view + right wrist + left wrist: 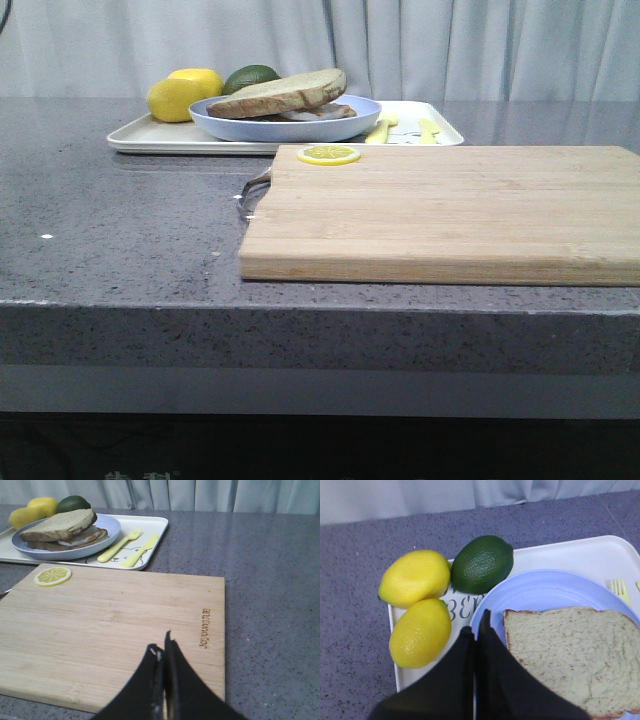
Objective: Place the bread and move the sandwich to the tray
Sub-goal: 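Release the plate on the tray and raise the left gripper away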
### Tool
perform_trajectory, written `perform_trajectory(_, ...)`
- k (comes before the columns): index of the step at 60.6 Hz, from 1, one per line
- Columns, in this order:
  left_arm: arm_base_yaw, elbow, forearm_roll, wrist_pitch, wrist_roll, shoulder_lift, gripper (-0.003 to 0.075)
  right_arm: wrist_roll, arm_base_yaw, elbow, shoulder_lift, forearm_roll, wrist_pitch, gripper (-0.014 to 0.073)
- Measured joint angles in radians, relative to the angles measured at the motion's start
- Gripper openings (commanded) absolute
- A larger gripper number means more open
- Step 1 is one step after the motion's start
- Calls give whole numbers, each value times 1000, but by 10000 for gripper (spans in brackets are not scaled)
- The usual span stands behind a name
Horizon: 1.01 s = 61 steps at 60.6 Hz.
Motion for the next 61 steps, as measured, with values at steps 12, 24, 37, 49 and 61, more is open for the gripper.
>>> perform_trajectory(12,-69,157,95,0,0,-42,-19,0,0,0,0,0,5,-74)
perform_trajectory(24,-63,493,130,0,-14,-178,-19,0,0,0,0,0,8,-74)
perform_trajectory(37,1,731,135,-4,-65,-358,-19,0,0,0,0,0,8,-74)
perform_trajectory(49,51,968,142,-53,-78,-511,-19,0,0,0,0,0,10,-74)
perform_trajectory(61,58,1280,140,-201,-99,-712,-19,0,0,0,0,0,10,-74)
